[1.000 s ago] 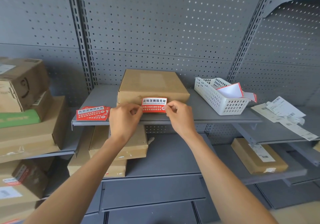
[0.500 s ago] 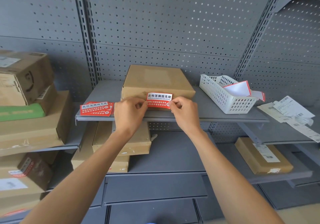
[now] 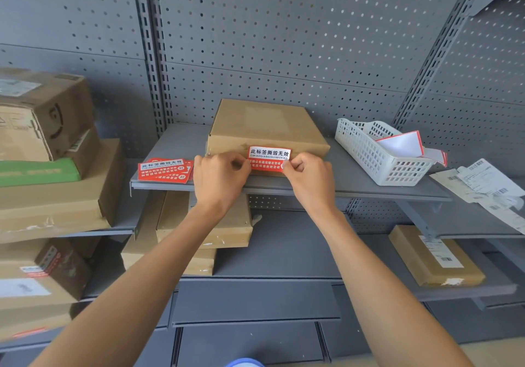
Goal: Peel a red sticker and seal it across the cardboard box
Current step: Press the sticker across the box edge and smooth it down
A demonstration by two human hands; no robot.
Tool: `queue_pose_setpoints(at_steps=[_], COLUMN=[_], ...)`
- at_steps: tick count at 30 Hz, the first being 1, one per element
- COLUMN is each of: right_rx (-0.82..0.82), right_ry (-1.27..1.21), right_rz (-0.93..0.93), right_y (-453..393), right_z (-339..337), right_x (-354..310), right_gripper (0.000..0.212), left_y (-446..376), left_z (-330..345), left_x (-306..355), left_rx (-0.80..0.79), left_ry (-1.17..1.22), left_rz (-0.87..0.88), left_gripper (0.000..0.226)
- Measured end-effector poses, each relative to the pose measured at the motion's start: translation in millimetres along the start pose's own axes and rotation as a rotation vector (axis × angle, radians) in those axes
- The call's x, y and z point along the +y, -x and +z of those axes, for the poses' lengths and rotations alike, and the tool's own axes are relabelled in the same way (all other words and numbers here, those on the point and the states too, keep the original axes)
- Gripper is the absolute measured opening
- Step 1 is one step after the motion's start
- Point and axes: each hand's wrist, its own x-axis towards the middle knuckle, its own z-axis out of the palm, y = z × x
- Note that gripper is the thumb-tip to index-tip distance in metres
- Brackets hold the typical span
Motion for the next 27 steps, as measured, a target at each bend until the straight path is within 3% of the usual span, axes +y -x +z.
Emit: queue_pose_setpoints(at_steps=[7, 14, 19, 27], right_rx=[0.039, 0.34, 0.403, 0.262], right_ry=[0.052, -0.005, 0.153, 0.018], right_rz=[-0.003, -0.222, -0.206, -0.086], right_y=[0.7, 7.7, 2.8, -6.2], right_z=[-4.7, -4.8, 5.7, 14.0], right_x=[0.0, -5.7, -6.8, 3.5], right_gripper=[0.04, 0.022, 0.037, 0.054], left_y=[-2.2, -8.8, -18.0, -24.3], left_z=[-2.5, -6.4, 1.0, 5.7], left_x=[-8.1, -11.6, -9.5, -15.0], left_rx=[-0.017, 0.185, 0.059, -0.014], left_ry=[-0.037, -0.116, -0.159, -0.108], left_rz=[0.03, 0.352, 0.303, 0.187], left_gripper=[0.014, 0.01, 0.032, 0.043])
